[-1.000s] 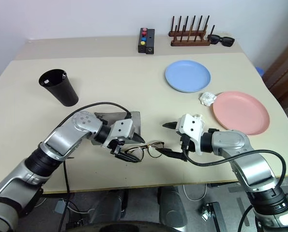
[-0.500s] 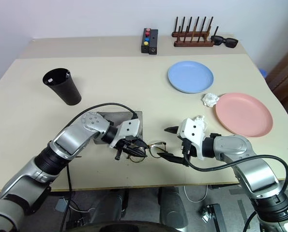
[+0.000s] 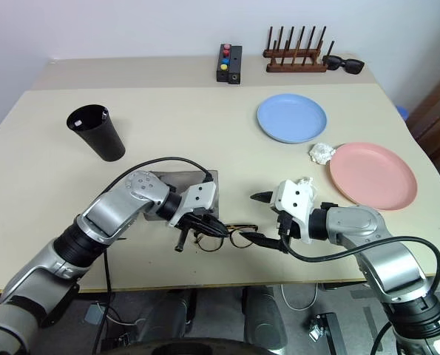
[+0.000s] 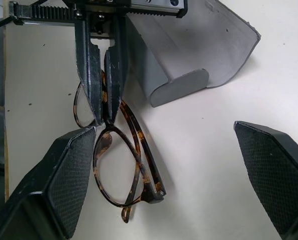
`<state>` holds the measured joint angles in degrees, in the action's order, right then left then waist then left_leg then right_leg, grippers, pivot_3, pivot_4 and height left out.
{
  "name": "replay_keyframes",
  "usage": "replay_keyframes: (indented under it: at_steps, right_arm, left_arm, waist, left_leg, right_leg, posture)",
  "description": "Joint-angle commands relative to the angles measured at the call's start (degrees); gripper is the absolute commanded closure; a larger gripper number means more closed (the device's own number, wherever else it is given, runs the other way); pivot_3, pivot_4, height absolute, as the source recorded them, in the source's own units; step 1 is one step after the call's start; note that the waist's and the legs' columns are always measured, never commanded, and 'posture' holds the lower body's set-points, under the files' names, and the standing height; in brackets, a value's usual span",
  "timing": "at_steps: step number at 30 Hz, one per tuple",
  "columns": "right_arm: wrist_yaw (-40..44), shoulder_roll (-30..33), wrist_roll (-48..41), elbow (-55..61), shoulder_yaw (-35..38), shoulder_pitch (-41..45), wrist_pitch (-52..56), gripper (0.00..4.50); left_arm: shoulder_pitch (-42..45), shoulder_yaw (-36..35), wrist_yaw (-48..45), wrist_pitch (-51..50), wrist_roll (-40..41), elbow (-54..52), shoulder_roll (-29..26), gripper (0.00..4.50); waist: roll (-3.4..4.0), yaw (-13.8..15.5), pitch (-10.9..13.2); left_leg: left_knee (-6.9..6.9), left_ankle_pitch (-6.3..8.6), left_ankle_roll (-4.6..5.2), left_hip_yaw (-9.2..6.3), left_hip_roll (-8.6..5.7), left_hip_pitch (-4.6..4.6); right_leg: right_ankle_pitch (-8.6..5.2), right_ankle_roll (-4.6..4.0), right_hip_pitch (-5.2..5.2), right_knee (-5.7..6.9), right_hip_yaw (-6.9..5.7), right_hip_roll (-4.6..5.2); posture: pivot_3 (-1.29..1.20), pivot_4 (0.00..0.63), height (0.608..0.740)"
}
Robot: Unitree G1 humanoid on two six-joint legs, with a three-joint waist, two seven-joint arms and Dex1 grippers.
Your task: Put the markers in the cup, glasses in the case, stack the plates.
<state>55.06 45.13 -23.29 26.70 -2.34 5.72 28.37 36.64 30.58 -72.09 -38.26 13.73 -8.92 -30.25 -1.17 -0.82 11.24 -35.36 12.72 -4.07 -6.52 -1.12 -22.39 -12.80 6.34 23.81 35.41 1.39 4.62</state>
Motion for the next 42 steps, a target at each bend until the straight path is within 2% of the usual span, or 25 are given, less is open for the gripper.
replay_keyframes:
  at_steps: [1, 6, 10, 14, 17, 20, 26, 42]
  right_arm:
    - [0.75, 1.70, -1.13, -0.14, 4.11, 0.55, -0.94, 0.00]
    - [2.94, 4.78, -1.99, -1.96, 9.24, -0.32, -1.21, 0.00]
    - [3.66, 5.29, -2.01, -2.20, 9.83, -0.84, -1.42, 0.00]
    - [3.00, 3.30, -1.76, -1.03, 6.49, 0.02, -1.03, 0.00]
    - [2.77, 1.58, -1.65, -0.22, 3.67, 1.14, -0.81, 0.00]
    - [2.44, -0.08, -1.54, 0.04, 1.25, 2.49, -0.59, 0.00]
    - [1.72, -2.52, -0.84, -0.61, -2.20, 4.33, -0.72, 0.00]
    - [-0.06, -3.90, -0.90, 0.15, -2.66, 4.08, -1.06, 0.00]
  left_arm:
    - [0.10, -4.14, -1.61, -0.97, 3.93, -2.26, -1.35, 4.46]
    - [0.88, -12.32, -3.91, -2.08, 9.98, -3.31, -4.76, 4.46]
    - [1.97, -17.91, -4.63, -0.84, 12.71, -3.80, -8.21, 4.46]
    - [2.29, -21.71, -5.33, 8.14, 8.56, 0.62, -13.13, 4.46]
    - [1.41, -20.55, -5.58, 17.88, 3.17, 5.71, -15.84, 4.46]
    - [1.63, -19.57, -5.01, 22.89, -0.08, 10.29, -16.11, 4.46]
    - [0.46, -17.86, -6.72, 23.82, -0.05, 10.22, -13.95, 4.46]
    - [1.05, -12.80, -11.83, 25.98, -3.33, 12.92, -12.93, 4.46]
  waist:
    - [0.00, 0.00, 0.00]
    - [0.01, 0.02, 0.02]
    - [0.00, -0.13, 0.03]
    - [-0.01, -0.08, 0.03]
    - [0.01, -0.22, 0.03]
    - [0.01, -0.02, 0.03]
    - [-0.02, 0.09, 0.03]
    - [-0.01, -0.10, 0.03]
  left_leg:
    - [0.00, 0.00, 0.00, 0.00, 0.00, 0.00]
    - [0.00, 0.00, 0.00, 0.00, 0.00, 0.00]
    - [0.01, 0.01, 0.01, 0.00, 0.01, 0.00]
    - [-0.01, 0.01, 0.02, 0.00, 0.01, -0.02]
    - [0.03, 0.01, 0.02, 0.01, 0.01, 0.02]
    - [0.00, 0.01, 0.02, 0.02, 0.00, -0.03]
    - [-0.02, 0.01, 0.02, 0.01, -0.02, -0.09]
    - [-0.02, 0.03, 0.05, 0.01, -0.01, -0.05]
  right_leg:
    - [0.00, 0.00, 0.00, 0.00, 0.00, 0.00]
    - [0.00, 0.00, 0.00, 0.00, 0.00, 0.00]
    - [0.00, -0.01, 0.01, 0.00, -0.01, -0.01]
    - [0.00, -0.01, -0.01, -0.06, -0.01, 0.01]
    - [0.00, -0.02, 0.01, -0.05, -0.01, 0.00]
    - [0.01, -0.03, 0.00, -0.08, 0.00, 0.02]
    - [0.03, -0.04, 0.00, -0.12, -0.01, 0.04]
    - [0.10, -0.15, 0.02, -0.05, -0.01, 0.01]
  posture:
    - [0.00, 0.150, 0.740]
    - [0.00, 0.150, 0.740]
    - [0.00, 0.150, 0.740]
    - [0.00, 0.150, 0.740]
    - [0.00, 0.150, 0.740]
    - [0.00, 0.150, 0.740]
    - [0.00, 0.150, 0.740]
    - [0.00, 0.150, 0.740]
